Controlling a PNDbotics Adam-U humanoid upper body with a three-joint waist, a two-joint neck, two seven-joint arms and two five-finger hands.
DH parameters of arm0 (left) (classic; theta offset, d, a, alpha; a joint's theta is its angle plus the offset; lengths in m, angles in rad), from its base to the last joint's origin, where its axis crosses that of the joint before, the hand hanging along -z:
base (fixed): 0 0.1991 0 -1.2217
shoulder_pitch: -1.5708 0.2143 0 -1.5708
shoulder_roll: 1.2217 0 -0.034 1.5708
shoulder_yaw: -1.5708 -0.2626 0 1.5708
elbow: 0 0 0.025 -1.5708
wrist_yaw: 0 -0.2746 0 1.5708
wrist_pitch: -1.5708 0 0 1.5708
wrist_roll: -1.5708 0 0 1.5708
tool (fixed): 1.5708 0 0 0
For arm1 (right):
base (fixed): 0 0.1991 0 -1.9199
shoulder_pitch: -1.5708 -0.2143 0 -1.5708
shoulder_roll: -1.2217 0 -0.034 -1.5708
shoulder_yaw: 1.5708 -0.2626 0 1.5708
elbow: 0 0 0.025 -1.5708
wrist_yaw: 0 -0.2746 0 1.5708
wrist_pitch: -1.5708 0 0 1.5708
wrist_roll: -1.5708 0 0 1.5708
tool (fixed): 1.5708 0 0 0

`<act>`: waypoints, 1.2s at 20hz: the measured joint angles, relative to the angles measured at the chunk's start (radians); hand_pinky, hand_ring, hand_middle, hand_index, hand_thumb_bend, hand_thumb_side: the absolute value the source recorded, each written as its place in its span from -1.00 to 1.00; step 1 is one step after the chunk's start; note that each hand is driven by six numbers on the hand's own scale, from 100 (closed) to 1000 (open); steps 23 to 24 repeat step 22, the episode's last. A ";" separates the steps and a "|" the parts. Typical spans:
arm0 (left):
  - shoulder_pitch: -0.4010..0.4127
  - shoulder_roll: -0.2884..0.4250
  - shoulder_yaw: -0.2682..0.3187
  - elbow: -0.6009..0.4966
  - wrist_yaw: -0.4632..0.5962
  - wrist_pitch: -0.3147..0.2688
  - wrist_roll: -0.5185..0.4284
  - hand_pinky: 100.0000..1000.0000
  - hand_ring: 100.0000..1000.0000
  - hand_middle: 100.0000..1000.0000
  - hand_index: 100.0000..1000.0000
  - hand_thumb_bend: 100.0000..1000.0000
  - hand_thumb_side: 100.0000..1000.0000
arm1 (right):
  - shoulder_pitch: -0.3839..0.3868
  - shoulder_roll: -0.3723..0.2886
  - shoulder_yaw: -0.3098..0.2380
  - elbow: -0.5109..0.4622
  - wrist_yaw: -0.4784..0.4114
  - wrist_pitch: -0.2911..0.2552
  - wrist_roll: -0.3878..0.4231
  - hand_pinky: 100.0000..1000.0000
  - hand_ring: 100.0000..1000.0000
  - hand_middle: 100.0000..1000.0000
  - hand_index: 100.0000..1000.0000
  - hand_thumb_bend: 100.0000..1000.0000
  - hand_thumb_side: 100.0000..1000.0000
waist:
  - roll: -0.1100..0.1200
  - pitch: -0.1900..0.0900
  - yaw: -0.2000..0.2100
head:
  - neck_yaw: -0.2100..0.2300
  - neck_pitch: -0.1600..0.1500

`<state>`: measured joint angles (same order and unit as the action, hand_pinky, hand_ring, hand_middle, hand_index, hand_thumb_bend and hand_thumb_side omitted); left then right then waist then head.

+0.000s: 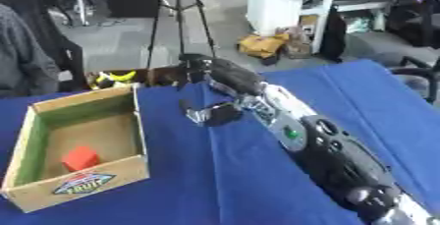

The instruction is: Pick up objects on the table and place them in the box.

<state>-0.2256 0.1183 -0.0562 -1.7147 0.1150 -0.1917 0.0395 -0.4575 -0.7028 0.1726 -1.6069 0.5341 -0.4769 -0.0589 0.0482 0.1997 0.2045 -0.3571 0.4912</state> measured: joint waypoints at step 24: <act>0.022 0.006 0.054 0.019 -0.020 -0.016 0.062 -0.09 0.56 0.21 0.10 -1.00 0.95 | 0.478 0.303 -0.188 -0.366 -0.595 0.294 0.107 0.21 0.94 0.37 0.17 -1.00 0.90 | 0.023 0.000 -0.126 | 0.144 0.003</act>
